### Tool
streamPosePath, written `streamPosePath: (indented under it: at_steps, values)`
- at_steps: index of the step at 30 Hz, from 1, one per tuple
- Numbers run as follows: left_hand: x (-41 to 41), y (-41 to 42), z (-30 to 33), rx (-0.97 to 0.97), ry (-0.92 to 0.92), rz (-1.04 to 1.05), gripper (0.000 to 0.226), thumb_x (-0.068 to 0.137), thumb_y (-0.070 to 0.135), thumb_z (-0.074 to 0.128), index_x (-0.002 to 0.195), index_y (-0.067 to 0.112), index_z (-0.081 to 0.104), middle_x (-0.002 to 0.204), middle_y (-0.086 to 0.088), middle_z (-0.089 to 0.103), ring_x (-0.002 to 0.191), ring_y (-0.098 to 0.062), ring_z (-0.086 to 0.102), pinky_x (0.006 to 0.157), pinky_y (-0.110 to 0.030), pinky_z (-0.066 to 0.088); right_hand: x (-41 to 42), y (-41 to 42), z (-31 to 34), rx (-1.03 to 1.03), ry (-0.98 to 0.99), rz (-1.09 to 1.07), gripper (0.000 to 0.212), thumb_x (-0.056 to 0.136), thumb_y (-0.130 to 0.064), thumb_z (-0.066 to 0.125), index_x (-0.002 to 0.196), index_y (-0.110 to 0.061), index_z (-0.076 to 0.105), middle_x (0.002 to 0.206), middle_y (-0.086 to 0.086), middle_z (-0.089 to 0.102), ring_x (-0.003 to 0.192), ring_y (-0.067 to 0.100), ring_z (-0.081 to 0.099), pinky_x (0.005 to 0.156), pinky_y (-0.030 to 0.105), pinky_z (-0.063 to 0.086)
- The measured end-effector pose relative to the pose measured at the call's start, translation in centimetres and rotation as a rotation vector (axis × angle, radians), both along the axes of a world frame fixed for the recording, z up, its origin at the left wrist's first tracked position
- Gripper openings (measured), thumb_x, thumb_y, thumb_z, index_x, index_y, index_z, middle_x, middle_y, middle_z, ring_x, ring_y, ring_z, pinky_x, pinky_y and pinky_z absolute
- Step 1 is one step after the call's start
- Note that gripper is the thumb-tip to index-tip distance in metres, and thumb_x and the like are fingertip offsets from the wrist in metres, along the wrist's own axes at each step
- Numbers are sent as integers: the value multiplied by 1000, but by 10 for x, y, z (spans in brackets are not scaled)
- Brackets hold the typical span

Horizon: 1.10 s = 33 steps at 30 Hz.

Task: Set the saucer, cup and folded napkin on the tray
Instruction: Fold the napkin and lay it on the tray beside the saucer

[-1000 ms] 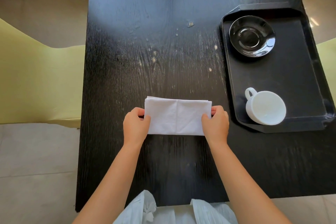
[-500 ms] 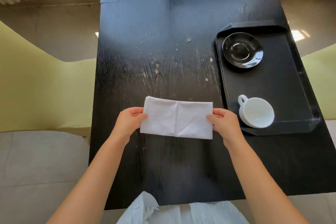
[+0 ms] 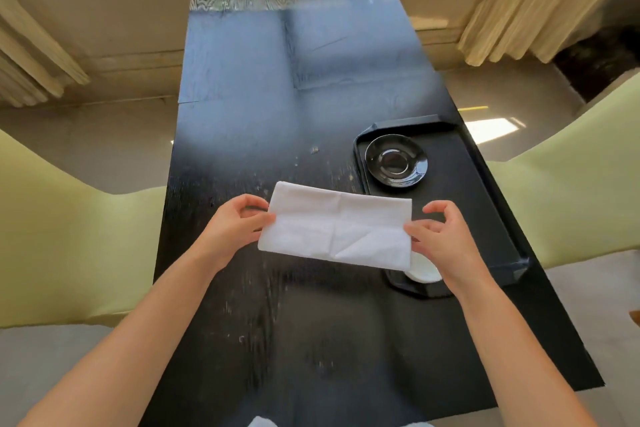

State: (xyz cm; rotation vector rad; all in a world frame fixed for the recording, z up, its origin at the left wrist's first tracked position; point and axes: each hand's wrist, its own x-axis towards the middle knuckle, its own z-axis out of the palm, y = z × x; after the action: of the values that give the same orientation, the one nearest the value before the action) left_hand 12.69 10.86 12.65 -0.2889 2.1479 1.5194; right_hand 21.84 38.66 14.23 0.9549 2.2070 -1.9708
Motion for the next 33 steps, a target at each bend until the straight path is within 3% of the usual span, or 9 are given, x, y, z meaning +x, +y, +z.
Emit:
streamPosePath:
  at_steps: [4,7,12,15,20,22,25,29,33]
  values:
    - [-15,50,12,-17,72,-53,8,85,11,65,89,10,57,98,-10,65,93,-24,65,77,-35,57,5,44,2,119,70,51,14,86,0,60,82,-11,52,77,8,64,77,20,65,62,26,54]
    - [-32,102,18,-33,116,-155,6,86,7,62,84,12,62,91,-7,69,89,-22,66,79,-34,56,6,85,-7,118,67,11,13,86,-3,62,81,-14,63,84,8,68,81,21,66,64,26,54]
    - [-69,205,10,-151,223,-345,20,86,4,57,85,15,74,90,1,72,85,-10,64,77,-19,50,9,156,-23,6,79,-126,19,86,1,61,91,-16,67,91,0,69,85,9,66,60,14,56]
    - [-95,267,-1,-238,263,-496,24,88,7,54,92,19,75,96,7,69,84,-3,60,69,-7,42,10,186,-46,-3,37,-180,17,86,-3,63,93,-18,68,96,-6,67,90,8,65,67,17,57]
    - [-129,347,-36,-383,296,-716,23,88,15,54,100,21,73,103,2,71,96,-22,64,89,-34,49,2,212,-90,-45,-29,-266,19,86,-4,63,84,-23,68,94,-7,67,87,8,65,76,26,57]
    - [-138,367,-53,-441,335,-778,25,87,17,54,105,21,71,107,0,71,97,-20,63,89,-31,49,-3,215,-106,-40,-54,-264,19,86,-6,63,84,-24,67,92,-7,67,84,8,65,80,29,57]
    - [-147,390,-81,-518,398,-893,32,87,14,52,116,13,66,123,-3,62,114,-18,54,96,-25,38,-9,218,-129,6,-86,-245,22,86,-7,63,81,-29,66,90,-7,68,87,11,66,81,31,55]
    - [-146,407,-117,-624,421,-1022,42,86,19,56,128,12,56,135,-8,51,125,-23,45,105,-32,34,-15,221,-150,93,-146,-148,22,89,-11,60,80,-31,62,90,-3,68,84,8,65,74,21,53]
    - [-138,415,-130,-659,493,-1035,50,79,32,58,126,16,54,132,-10,49,121,-29,45,100,-45,40,-11,225,-158,210,-181,-79,11,91,-14,58,90,-24,63,92,-2,65,79,4,62,65,11,46]
